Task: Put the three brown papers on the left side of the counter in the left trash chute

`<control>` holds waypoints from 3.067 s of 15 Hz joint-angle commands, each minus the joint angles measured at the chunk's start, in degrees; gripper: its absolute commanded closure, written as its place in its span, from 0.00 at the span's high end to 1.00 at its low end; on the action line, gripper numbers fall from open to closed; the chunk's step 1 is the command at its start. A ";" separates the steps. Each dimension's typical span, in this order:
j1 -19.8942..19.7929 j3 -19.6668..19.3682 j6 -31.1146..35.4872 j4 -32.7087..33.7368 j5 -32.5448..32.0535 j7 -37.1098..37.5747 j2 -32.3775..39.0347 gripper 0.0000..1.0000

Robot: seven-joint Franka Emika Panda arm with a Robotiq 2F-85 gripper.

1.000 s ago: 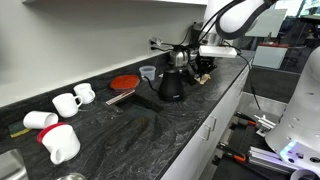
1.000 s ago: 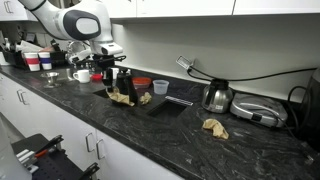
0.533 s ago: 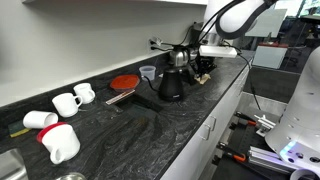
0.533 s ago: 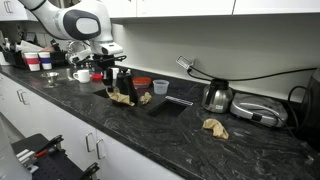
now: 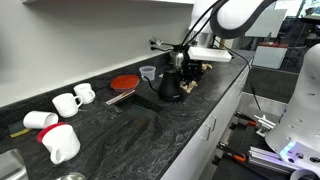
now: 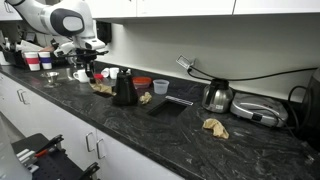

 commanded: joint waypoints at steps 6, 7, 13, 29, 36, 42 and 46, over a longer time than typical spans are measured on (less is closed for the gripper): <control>10.81 3.76 5.19 19.32 18.00 -15.80 20.11 0.00; 10.77 4.27 4.10 22.23 19.35 -18.46 23.11 0.00; 7.57 4.37 3.66 33.88 16.54 -25.80 38.07 0.00; 2.15 0.19 -3.89 41.98 10.63 -28.59 45.18 0.68; 2.25 -1.57 -11.02 40.24 5.96 -23.85 40.02 1.00; 2.07 -0.97 -23.54 36.90 7.81 -24.67 33.62 1.00; 2.72 -0.96 -19.84 30.79 8.49 -16.89 26.68 1.00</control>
